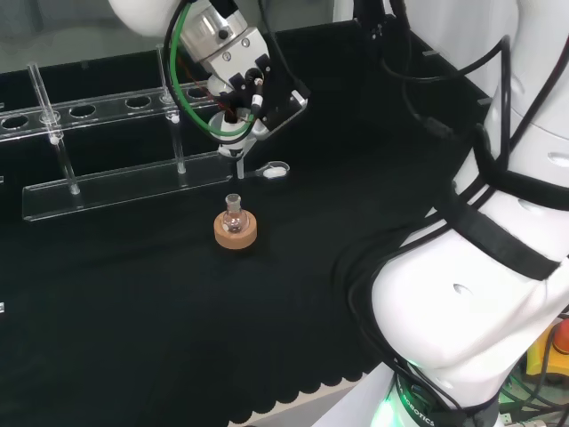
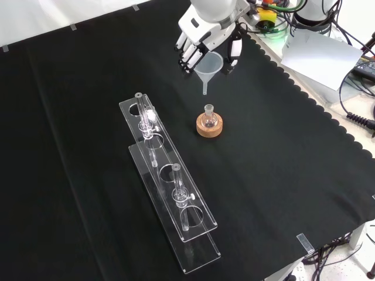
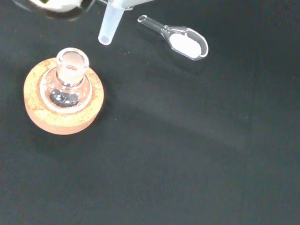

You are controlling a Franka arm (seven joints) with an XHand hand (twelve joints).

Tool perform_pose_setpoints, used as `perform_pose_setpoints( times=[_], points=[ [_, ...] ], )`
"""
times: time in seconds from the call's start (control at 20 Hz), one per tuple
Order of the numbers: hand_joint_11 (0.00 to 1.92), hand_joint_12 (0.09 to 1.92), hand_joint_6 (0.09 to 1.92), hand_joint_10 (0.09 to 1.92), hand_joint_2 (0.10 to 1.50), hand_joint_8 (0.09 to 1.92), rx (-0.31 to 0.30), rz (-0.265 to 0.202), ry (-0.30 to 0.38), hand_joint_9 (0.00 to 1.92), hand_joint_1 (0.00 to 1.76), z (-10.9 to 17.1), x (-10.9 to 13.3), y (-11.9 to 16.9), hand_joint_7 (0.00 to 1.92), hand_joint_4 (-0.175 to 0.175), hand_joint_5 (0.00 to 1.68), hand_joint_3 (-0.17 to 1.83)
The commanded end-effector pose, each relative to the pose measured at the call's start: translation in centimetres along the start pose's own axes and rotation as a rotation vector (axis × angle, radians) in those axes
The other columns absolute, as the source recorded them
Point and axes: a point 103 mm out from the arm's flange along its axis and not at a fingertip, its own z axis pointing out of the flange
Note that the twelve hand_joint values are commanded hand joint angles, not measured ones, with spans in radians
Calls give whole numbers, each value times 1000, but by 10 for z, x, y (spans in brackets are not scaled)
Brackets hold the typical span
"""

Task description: Place the funnel on the round-bottom flask.

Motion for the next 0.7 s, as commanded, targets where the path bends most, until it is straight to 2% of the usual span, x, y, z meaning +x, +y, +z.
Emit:
perform_pose_setpoints(
  times=[0.05, 0.7],
  points=[
    [670, 1169, 684, 405, 791, 648, 2, -3, -9, 976, 883, 3, 8, 2, 635, -22, 758, 655],
    [683, 1162, 689, 400, 797, 653, -2, -13, -34, 977, 883, 8, 26, 0, 630, -27, 759, 654]
  ],
)
